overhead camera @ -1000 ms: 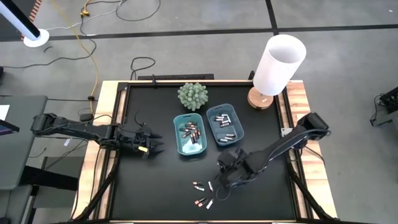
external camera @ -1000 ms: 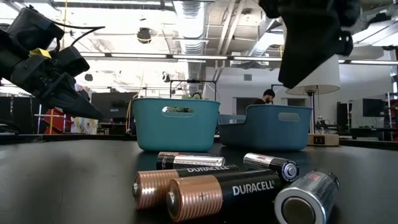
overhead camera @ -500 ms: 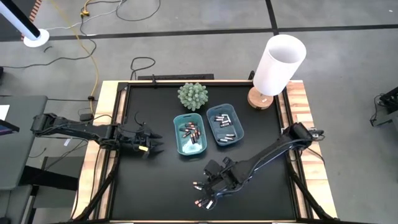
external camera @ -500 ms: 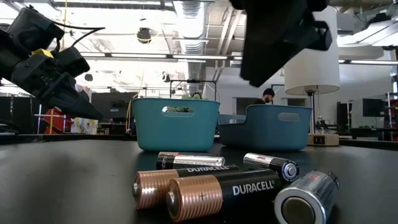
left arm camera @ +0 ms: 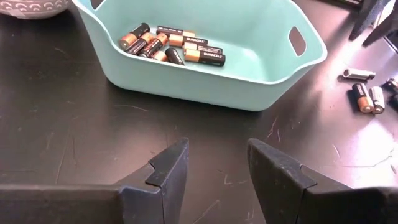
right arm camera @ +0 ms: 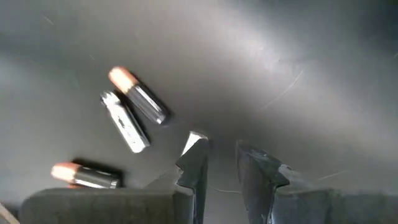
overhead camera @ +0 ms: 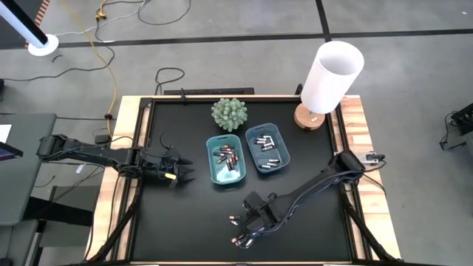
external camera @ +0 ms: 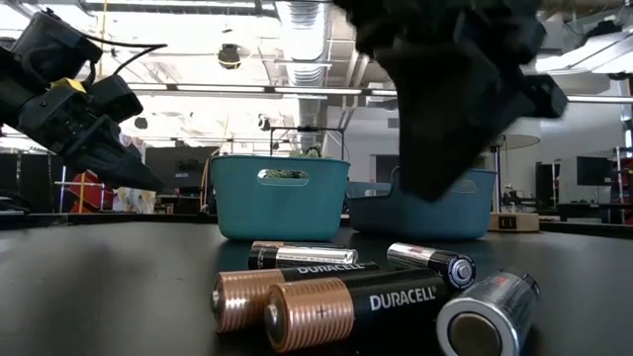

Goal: Sort batteries
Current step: Put the white battery into the blue bin

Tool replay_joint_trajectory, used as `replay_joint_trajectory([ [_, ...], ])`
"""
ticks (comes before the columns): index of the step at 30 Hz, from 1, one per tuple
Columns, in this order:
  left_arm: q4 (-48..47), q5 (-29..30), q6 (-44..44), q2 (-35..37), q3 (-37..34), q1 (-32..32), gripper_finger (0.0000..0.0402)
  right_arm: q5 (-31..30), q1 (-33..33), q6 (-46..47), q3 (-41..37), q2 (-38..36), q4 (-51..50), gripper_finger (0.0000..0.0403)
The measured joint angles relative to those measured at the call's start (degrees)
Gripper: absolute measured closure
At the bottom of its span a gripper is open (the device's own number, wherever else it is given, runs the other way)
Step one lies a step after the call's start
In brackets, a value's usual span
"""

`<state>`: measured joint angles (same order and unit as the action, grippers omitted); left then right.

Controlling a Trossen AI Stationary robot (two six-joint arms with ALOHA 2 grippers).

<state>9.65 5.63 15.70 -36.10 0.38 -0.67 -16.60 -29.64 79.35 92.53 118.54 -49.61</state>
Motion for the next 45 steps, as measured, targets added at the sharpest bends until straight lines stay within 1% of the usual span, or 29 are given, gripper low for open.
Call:
replay_joint_trajectory([
  [5, -0.13, 0.00, -0.02, -0.01, 0.00, 0.00, 0.0240, 0.63, -0.11, -1.13, -0.07, 2.13, 0.61, 0.0300],
  [8, -0.26, 0.00, -0.02, 0.00, 0.00, 0.00, 0.0240, 0.61, 0.10, -0.23, -0.02, 2.58, 0.61, 0.0300],
  [22, -0.28, 0.00, -0.02, 0.00, 0.00, 0.02, 0.0240, 0.54, -0.67, 6.16, -0.02, 2.56, 0.81, 0.0300],
  [32, -0.28, 0.00, -0.04, 0.00, 0.00, 0.02, 0.0240, 0.61, -0.49, 6.32, -0.02, 2.56, 1.26, 0.0300],
  [39, -0.28, 0.00, -0.04, 0.00, 0.00, 0.01, 0.0240, 1.80, -0.02, 6.19, -0.02, 2.54, 1.00, 0.0300],
  [45, -0.28, 0.00, -0.04, 0.00, -0.02, 0.00, 0.0240, 5.07, 0.84, 6.28, -0.02, 2.54, 0.07, 0.0300],
])
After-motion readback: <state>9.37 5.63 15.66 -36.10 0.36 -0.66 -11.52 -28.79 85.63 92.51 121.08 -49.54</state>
